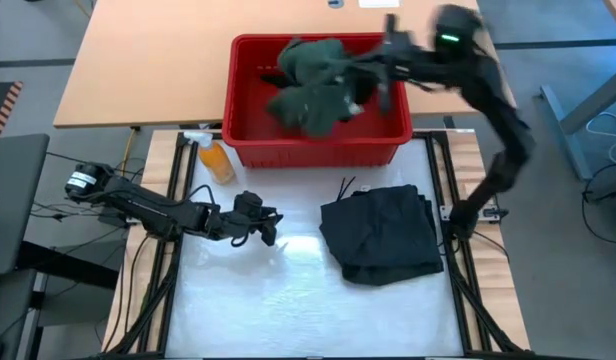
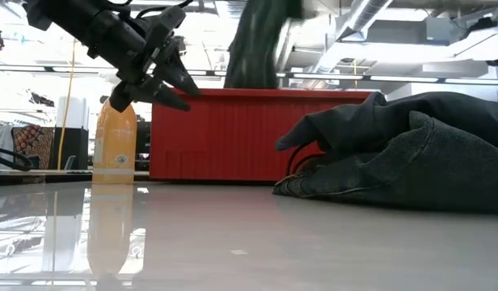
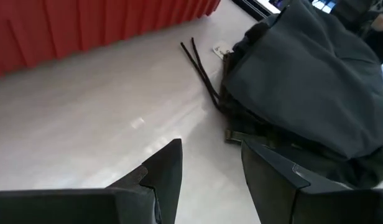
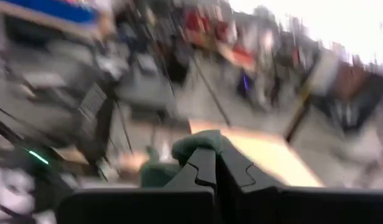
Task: Fold laundry
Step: Remove the green shirt from the red bin
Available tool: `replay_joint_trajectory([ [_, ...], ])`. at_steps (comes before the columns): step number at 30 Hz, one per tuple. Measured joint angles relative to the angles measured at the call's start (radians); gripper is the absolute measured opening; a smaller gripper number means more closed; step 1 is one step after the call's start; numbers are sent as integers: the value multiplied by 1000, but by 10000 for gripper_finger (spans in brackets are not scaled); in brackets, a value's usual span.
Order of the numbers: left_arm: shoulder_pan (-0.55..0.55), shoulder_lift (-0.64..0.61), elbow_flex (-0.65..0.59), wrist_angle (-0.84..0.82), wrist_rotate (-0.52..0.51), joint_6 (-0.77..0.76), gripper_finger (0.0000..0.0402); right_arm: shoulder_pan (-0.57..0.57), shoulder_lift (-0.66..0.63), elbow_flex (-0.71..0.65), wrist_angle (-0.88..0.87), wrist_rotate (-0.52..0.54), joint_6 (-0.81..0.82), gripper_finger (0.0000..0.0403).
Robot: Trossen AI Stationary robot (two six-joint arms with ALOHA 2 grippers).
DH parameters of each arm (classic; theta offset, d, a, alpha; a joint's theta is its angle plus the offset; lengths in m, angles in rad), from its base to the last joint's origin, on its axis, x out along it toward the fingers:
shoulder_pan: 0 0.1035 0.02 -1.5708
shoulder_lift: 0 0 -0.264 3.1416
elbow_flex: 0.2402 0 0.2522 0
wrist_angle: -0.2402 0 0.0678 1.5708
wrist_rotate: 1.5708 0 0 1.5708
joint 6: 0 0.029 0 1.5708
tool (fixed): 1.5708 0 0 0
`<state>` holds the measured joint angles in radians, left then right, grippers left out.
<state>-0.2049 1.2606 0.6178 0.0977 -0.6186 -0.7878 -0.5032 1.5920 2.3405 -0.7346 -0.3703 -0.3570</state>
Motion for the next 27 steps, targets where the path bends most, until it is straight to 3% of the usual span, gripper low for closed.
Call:
replay_joint_trajectory([
  [9, 18, 0, 0, 178, -26, 323, 153, 354, -219, 0, 84, -1, 72, 18],
  [14, 23, 0, 0, 297, -22, 444, 153, 486, -265, 0, 6, 10, 106, 19],
  [20, 68, 0, 0, 477, 150, 450, 153, 548, -265, -31, -260, 79, 106, 19],
  [27, 130, 0, 13, 681, 304, 387, 153, 517, -183, -189, -186, 197, 241, 19],
])
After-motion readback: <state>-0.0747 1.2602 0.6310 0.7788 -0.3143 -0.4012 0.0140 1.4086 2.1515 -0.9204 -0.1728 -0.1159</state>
